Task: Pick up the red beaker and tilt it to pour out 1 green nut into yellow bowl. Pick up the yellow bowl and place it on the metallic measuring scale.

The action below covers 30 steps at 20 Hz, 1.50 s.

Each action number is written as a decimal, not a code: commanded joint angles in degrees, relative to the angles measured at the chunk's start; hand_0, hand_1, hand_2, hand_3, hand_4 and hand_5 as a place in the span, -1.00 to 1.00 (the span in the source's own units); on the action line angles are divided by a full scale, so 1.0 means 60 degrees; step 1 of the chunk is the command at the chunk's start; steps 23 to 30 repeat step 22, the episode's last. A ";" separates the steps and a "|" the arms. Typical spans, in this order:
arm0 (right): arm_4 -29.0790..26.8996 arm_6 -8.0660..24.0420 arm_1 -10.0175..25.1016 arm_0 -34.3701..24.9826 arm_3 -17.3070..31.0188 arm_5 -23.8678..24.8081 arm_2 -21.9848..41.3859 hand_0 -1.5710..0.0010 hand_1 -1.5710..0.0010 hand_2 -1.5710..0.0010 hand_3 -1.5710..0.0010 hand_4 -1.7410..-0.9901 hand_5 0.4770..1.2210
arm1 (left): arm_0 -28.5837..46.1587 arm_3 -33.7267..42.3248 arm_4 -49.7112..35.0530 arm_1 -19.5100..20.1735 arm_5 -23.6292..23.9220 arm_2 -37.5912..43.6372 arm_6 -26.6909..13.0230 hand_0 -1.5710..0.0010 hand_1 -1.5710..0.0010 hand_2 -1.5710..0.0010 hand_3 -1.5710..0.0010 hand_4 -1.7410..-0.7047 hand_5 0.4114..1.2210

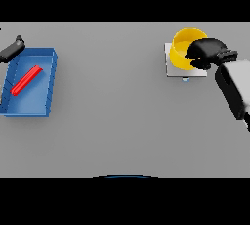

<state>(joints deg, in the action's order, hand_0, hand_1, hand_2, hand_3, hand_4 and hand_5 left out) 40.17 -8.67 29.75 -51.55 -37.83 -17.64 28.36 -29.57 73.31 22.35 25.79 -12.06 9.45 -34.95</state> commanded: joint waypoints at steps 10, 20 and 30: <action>-0.0394 0.0139 -0.0135 -0.0208 0.0472 -0.0580 -0.0244 0.10 0.34 0.33 0.08 -0.46 0.20 | -0.0062 -0.0286 -0.0018 0.0005 0.0006 0.0011 0.0380 1.00 1.00 1.00 1.00 0.72 -0.12; -0.0112 0.0037 0.0026 -0.0255 0.0629 -0.0722 0.0016 0.90 0.93 0.88 0.62 -0.16 -0.12 | -0.0035 -0.0170 -0.0057 -0.0018 0.0055 0.0050 0.0361 1.00 1.00 1.00 1.00 0.71 -0.11; -0.0173 -0.0011 -0.0032 -0.0080 0.0409 -0.0695 0.0036 0.94 0.95 0.92 0.66 -0.13 -0.14 | -0.0027 -0.0010 -0.0033 -0.0046 0.0063 0.0015 0.0186 1.00 1.00 1.00 1.00 0.72 -0.12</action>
